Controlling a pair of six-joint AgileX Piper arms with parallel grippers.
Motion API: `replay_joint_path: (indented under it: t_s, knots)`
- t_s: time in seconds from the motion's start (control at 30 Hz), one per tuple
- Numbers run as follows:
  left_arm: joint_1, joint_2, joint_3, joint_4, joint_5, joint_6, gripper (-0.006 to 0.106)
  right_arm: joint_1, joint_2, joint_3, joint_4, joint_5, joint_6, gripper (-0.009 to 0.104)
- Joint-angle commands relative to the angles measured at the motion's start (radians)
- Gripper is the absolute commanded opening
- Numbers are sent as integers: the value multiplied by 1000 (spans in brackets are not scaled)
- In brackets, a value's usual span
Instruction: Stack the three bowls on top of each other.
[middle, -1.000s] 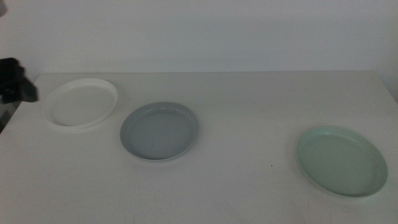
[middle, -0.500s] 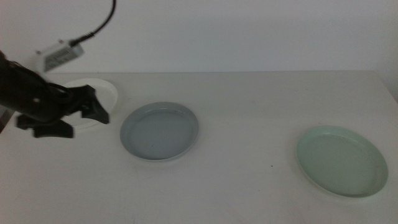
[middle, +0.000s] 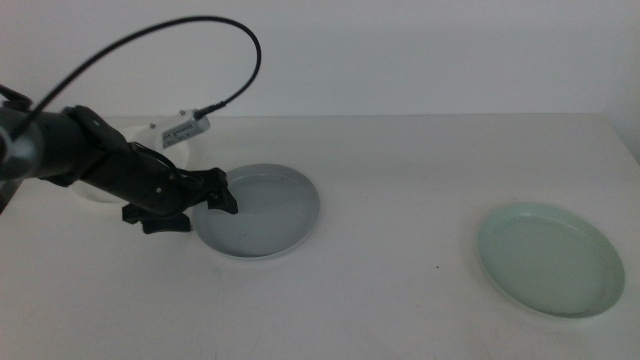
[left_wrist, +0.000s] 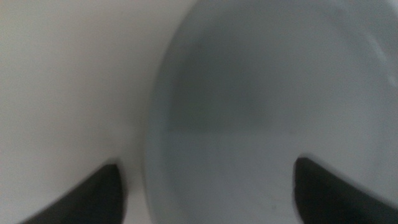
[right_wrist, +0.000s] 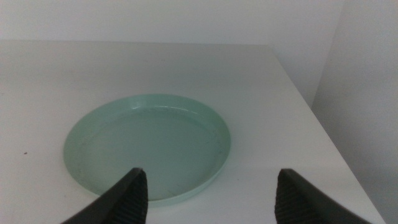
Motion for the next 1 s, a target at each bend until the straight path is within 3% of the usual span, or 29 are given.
replay_joint_path:
  t_s: [0.0,0.13,0.23,0.4,0.7,0.97]
  knots:
    - [-8,-11,-40,-37,-22,-8,104,-7,-27,-7,-6,-83,-9,52]
    - [-9,38,-58,-38,-3,-13,90,-7,-27,-7,-6,-83,-9,52]
    - [-9,50,-58,-38,-3,-13,61,-7,-27,-7,-6,-83,-9,52]
    - [-3,48,-58,-38,10,-14,0,-7,-27,-7,-6,-83,-9,52]
    - [-15,-81,-29,-4,126,-8,0,-7,-27,-7,-6,-83,-9,52]
    - [-130,-319,161,9,56,-65,0,-7,-27,-7,-6,-83,-9,52]
